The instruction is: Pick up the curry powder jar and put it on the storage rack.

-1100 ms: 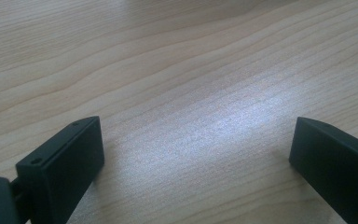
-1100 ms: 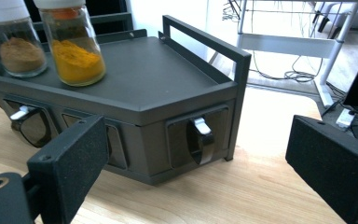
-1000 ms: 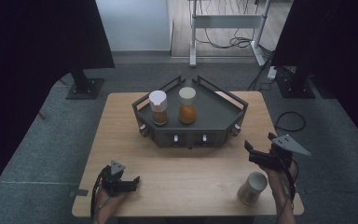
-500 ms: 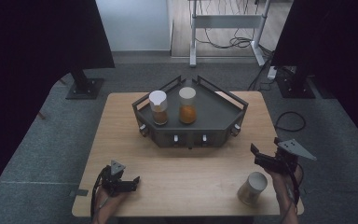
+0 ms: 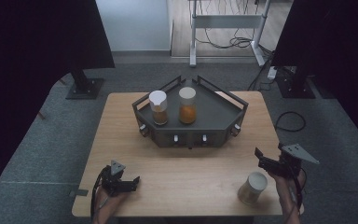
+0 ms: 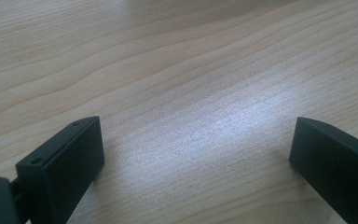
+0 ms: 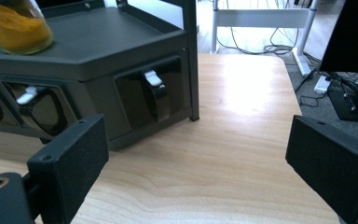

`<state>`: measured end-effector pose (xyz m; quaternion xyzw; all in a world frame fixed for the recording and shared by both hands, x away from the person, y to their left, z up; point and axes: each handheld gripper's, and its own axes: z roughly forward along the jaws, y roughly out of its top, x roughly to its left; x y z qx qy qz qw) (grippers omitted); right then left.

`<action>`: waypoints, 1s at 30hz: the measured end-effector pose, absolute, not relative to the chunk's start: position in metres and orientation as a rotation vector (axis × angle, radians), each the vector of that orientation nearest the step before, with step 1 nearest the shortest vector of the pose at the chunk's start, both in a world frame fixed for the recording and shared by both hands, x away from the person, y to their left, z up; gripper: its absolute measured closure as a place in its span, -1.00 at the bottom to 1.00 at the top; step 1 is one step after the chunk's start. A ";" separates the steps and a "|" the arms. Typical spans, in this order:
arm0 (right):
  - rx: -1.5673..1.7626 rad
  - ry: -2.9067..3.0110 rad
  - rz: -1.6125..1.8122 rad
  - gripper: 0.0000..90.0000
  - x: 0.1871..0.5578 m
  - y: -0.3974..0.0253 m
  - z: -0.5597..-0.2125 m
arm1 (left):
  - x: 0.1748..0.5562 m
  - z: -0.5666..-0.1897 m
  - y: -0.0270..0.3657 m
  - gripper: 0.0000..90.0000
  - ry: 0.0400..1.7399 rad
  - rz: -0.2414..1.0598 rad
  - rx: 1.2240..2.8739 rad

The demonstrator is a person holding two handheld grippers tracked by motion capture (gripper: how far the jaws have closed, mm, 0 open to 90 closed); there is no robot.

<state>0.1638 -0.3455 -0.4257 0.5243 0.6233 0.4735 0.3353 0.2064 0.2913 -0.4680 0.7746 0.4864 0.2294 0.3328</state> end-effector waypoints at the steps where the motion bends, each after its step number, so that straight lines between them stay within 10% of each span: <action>1: 1.373 1.625 1.233 -0.88 0.164 -0.346 -0.427 | 0.206 -0.468 0.291 -0.94 1.270 0.599 2.023; 30: 1.489 1.626 1.129 -0.88 0.157 -0.352 -0.468 | 0.206 -0.468 0.291 -0.94 1.270 0.599 2.023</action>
